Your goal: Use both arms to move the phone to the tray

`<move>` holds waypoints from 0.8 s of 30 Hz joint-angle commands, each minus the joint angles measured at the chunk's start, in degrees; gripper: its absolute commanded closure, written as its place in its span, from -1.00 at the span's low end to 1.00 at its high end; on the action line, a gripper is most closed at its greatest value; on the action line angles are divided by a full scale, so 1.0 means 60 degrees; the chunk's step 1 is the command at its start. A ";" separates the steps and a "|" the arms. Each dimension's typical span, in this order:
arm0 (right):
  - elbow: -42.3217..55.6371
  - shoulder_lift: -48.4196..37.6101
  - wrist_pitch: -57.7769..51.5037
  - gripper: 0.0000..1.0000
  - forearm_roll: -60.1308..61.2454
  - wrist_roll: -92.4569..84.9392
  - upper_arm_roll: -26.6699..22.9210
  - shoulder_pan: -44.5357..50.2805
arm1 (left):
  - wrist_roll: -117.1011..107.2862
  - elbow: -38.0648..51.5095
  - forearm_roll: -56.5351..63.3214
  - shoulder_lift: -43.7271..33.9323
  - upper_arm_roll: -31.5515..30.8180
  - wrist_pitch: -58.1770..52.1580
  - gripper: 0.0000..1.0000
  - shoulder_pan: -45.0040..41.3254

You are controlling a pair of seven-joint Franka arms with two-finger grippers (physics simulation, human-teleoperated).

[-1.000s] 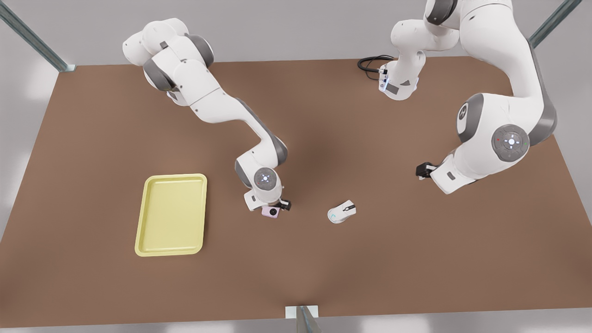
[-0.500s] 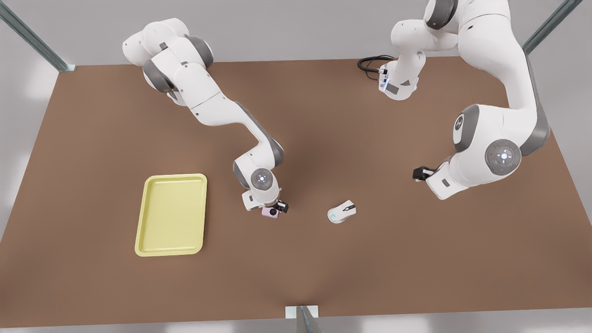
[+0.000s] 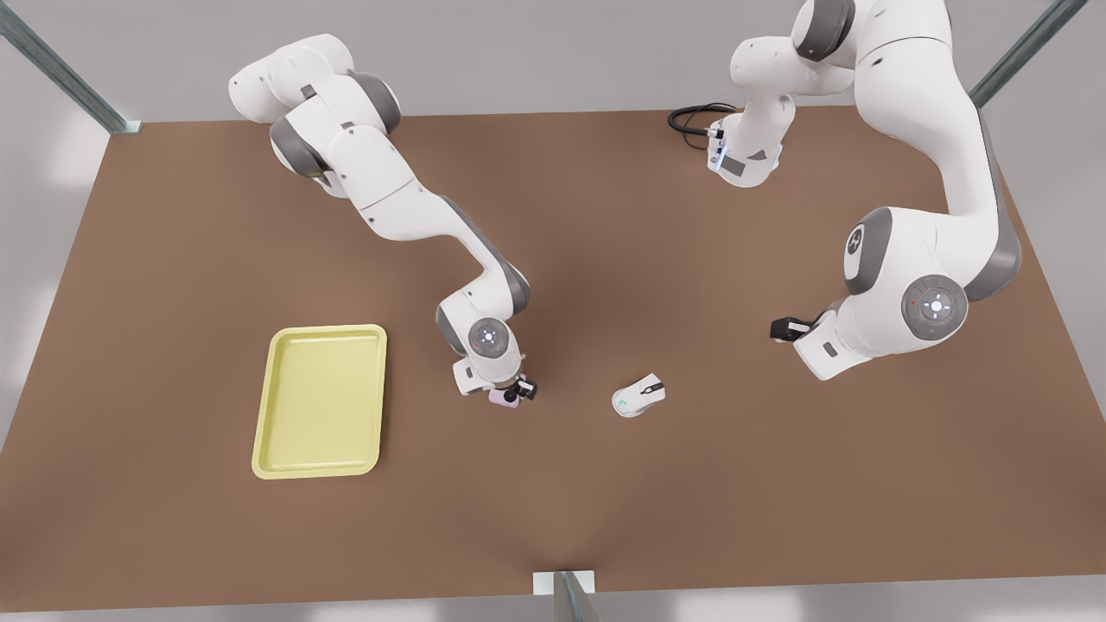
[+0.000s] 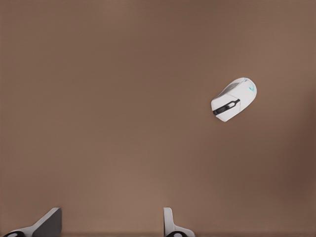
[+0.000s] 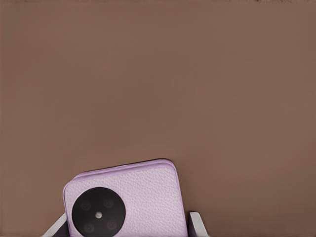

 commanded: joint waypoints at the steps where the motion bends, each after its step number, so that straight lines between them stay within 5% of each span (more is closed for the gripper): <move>1: -0.0003 -0.0002 0.0023 -0.62 -0.0010 0.0085 0.0000 0.0000 | 0.0023 0.0004 0.0004 -0.0012 -0.0002 -0.0003 -1.00 0.0000; 14: -0.0895 -0.0925 -0.0182 -0.57 0.0034 -0.1336 -0.0014 -0.0469 | 0.0038 0.0034 0.0004 -0.0012 -0.0002 -0.0003 -1.00 0.0030; 24: -0.5554 -0.4220 0.0272 -0.57 0.0034 -0.7473 -0.0058 -0.3940 | -0.0021 0.0048 0.0004 -0.0012 -0.0002 -0.0003 -1.00 0.0015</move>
